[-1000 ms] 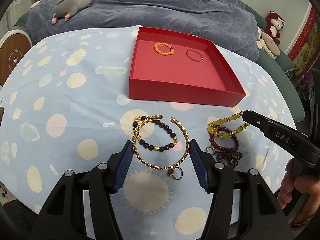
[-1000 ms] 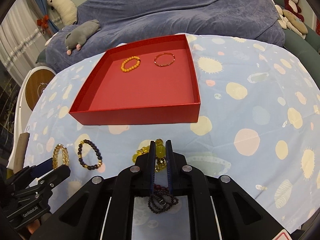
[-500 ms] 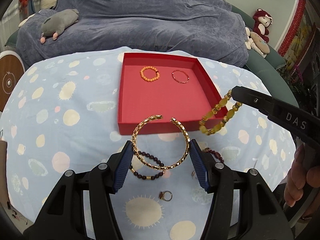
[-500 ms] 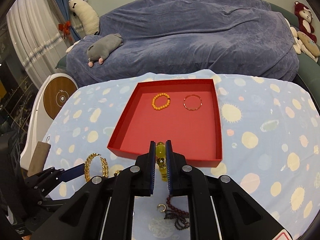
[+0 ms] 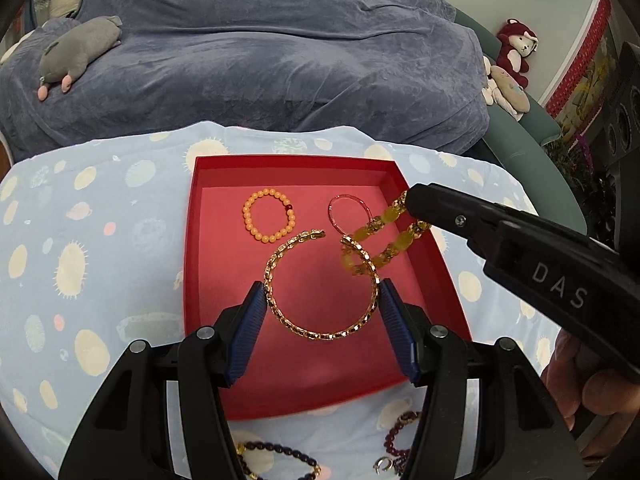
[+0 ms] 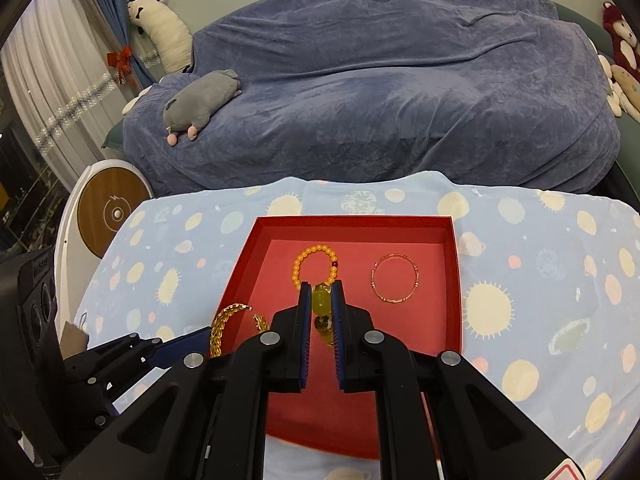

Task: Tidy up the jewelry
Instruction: 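Carry both bracelets into the red box and open both tools, then raise both open tools away from the red box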

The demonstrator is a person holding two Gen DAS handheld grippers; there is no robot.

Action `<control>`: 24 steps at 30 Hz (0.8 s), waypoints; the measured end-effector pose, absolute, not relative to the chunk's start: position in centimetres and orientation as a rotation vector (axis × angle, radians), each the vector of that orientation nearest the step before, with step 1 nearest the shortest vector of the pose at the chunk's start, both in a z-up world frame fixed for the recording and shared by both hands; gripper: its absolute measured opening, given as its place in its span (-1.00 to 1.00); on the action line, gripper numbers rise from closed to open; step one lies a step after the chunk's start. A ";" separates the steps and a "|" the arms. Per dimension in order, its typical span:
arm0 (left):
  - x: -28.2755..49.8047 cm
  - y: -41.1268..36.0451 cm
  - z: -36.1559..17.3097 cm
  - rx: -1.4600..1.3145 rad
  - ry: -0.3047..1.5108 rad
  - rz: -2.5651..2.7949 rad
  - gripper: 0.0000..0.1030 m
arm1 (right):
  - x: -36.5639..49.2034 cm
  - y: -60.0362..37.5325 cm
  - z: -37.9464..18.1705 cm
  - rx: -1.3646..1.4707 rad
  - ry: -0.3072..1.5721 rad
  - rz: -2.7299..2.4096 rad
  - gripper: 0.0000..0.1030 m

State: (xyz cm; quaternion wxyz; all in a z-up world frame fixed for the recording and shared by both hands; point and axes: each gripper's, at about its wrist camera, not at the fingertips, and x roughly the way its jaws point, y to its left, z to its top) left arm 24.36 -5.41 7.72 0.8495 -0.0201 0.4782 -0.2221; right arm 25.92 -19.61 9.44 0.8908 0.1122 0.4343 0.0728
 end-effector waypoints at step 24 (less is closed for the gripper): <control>27.9 -7.4 0.6 0.071 1.076 -0.383 0.20 | 27.1 -23.2 0.7 0.179 1.026 0.032 -0.73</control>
